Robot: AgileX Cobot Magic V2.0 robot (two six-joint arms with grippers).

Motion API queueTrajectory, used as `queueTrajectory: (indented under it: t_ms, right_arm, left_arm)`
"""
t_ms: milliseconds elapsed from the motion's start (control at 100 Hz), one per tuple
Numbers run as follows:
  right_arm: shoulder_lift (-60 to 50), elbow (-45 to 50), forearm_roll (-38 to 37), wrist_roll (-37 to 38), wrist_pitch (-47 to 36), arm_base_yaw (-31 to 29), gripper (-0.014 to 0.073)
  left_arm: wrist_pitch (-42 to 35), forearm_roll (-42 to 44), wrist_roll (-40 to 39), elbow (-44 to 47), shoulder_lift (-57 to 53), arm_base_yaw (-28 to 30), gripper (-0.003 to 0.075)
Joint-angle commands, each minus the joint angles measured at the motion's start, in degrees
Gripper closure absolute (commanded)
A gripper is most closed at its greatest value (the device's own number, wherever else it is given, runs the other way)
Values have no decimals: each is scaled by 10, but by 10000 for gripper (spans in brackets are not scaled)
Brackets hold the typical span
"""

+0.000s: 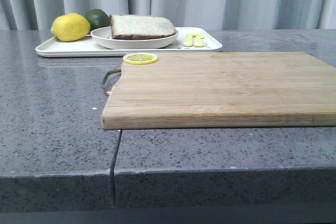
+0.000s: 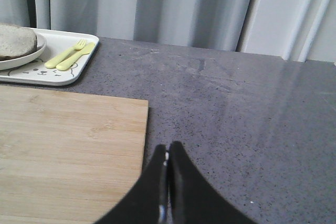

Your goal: Place bread and move sandwich to tray

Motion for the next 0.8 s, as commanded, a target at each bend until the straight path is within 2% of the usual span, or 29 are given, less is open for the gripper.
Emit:
queueTrajectory:
  t_ms: [0,320,440,790]
  right_arm:
    - [4,-15,-8,-5,-43,-3,710]
    - [4,-15,-8,-5,-43,-3,710]
    - [4,-15,-8,-5,-43,-3,710]
    - [4,-15,-8,-5,-43,-3,710]
  left_arm:
    - [-50,-5,-1,-16,4,-4,739]
    - [-50,-4,-1,-13,3,-4,739]
    - [-50,27,-1,0,-3,1,739]
    - [-54,40,-1,101,-66,107,739]
